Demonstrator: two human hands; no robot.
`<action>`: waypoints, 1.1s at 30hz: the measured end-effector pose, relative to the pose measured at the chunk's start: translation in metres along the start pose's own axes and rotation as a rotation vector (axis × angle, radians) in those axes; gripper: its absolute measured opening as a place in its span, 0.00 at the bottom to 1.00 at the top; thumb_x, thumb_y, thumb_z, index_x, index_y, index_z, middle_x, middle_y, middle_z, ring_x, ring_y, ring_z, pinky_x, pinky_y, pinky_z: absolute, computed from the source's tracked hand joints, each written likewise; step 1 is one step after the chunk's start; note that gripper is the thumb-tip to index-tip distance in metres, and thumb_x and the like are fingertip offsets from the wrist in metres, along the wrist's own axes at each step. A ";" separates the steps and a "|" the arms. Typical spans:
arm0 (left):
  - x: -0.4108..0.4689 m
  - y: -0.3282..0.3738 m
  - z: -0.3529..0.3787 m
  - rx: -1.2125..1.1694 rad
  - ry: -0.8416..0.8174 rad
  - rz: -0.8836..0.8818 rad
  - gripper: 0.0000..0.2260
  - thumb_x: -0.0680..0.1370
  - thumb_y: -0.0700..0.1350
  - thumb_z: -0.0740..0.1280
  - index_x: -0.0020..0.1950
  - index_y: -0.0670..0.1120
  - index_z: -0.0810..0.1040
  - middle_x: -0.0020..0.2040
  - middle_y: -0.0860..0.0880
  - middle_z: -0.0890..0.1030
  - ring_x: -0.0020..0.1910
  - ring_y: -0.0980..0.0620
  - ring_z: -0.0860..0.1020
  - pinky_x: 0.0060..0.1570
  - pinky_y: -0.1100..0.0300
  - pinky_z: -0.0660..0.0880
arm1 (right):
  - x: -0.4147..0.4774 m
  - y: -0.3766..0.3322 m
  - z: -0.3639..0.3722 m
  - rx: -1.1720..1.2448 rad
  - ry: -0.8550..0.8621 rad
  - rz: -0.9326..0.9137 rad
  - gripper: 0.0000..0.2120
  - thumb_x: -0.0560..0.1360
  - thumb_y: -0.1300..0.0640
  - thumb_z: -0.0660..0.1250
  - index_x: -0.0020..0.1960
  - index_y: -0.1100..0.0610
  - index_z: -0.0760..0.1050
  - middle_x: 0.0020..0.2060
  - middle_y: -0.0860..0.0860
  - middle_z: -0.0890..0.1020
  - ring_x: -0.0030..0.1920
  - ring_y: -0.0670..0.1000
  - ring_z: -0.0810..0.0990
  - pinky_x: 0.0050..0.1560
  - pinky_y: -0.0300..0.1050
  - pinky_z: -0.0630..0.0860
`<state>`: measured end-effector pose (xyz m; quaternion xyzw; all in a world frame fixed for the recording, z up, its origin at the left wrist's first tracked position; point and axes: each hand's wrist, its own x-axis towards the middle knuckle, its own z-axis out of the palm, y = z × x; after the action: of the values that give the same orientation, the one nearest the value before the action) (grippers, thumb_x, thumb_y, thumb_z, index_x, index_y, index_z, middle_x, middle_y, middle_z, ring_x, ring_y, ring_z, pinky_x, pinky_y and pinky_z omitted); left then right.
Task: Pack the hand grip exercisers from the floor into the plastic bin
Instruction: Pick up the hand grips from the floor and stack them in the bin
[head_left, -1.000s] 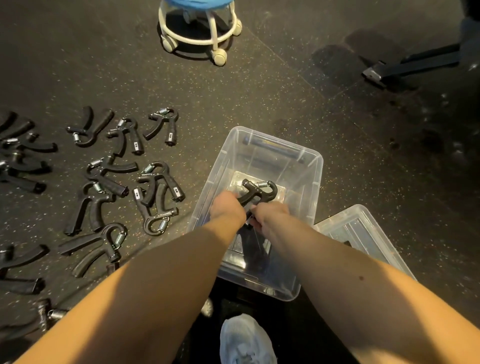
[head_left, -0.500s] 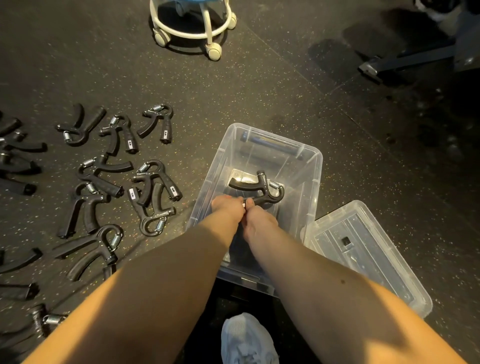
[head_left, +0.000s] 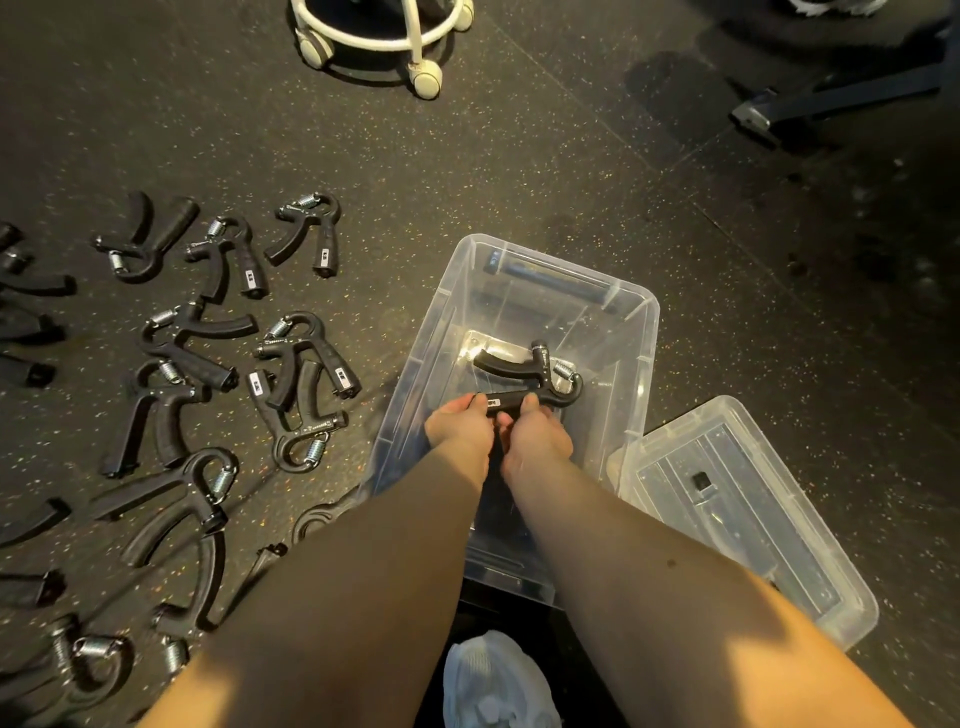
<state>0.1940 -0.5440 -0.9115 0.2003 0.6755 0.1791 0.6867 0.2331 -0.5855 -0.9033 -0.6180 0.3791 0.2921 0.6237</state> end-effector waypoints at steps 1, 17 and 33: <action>0.004 -0.003 -0.001 0.021 -0.002 0.034 0.07 0.79 0.38 0.69 0.56 0.42 0.82 0.45 0.43 0.83 0.37 0.49 0.83 0.29 0.64 0.76 | 0.002 -0.001 0.000 0.004 0.001 -0.019 0.11 0.79 0.58 0.70 0.59 0.61 0.81 0.39 0.55 0.85 0.31 0.48 0.80 0.27 0.37 0.78; 0.022 -0.012 -0.002 0.241 -0.044 0.246 0.17 0.80 0.32 0.64 0.69 0.39 0.75 0.50 0.44 0.82 0.43 0.51 0.82 0.31 0.68 0.76 | 0.023 0.019 0.003 0.077 0.018 -0.028 0.09 0.76 0.61 0.72 0.56 0.61 0.80 0.44 0.60 0.86 0.35 0.49 0.82 0.40 0.44 0.84; 0.009 -0.009 -0.004 0.415 -0.019 0.365 0.27 0.75 0.28 0.61 0.73 0.44 0.74 0.59 0.45 0.81 0.60 0.49 0.79 0.54 0.67 0.71 | 0.035 0.031 -0.003 -0.276 -0.079 -0.372 0.32 0.74 0.72 0.63 0.74 0.52 0.68 0.38 0.52 0.84 0.38 0.50 0.82 0.54 0.53 0.83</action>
<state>0.1900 -0.5465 -0.9237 0.4567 0.6441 0.1561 0.5935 0.2256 -0.5899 -0.9496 -0.7448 0.1906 0.2453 0.5906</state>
